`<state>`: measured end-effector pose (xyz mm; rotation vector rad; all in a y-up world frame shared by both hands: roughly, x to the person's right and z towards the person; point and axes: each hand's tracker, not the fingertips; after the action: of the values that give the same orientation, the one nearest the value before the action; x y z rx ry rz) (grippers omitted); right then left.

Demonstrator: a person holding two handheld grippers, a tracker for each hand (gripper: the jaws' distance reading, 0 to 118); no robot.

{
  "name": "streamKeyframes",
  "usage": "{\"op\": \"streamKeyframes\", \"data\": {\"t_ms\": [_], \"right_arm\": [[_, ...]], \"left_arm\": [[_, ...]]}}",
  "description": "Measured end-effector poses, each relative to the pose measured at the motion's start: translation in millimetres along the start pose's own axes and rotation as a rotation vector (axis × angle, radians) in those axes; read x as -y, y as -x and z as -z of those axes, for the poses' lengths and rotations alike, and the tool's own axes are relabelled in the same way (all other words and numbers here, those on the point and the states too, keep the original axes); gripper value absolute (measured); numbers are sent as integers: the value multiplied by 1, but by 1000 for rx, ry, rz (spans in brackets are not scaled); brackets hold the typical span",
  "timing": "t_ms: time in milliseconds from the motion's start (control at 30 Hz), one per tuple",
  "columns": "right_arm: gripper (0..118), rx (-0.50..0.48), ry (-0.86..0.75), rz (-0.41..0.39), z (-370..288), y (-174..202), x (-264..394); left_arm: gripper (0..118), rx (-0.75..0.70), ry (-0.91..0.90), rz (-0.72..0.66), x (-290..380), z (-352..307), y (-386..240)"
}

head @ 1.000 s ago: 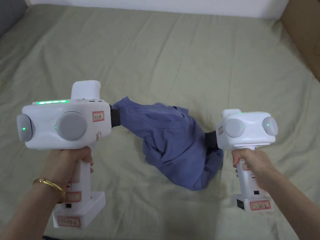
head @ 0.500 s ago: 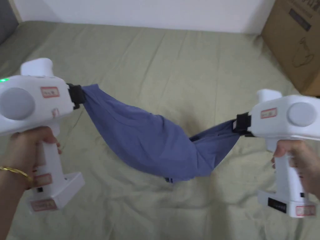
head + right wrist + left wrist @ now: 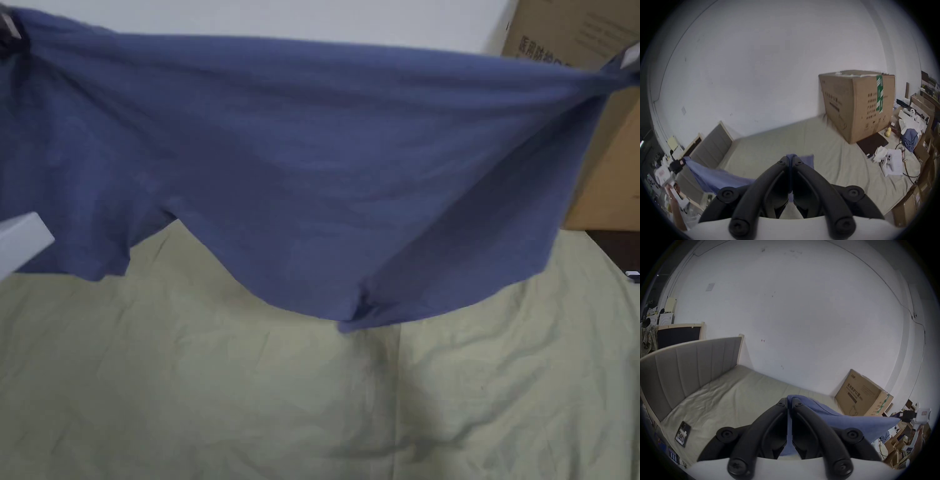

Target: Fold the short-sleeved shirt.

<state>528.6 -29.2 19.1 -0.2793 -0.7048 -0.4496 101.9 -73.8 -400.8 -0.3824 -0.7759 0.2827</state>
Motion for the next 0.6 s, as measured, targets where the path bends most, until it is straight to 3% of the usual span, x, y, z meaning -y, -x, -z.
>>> {"op": "streamKeyframes", "data": {"t_ms": [133, 400, 600], "right_arm": [[3, 30, -46, 18, -1, 13, -48], [3, 167, -147, -50, 43, 63, -119], [3, 249, -212, -107, 84, 72, -155]], "left_arm": [[3, -7, -30, 49, -33, 10, -18], [3, -58, -51, 137, -98, 76, -65], [3, -144, -49, 230, -121, 132, -100]]}}
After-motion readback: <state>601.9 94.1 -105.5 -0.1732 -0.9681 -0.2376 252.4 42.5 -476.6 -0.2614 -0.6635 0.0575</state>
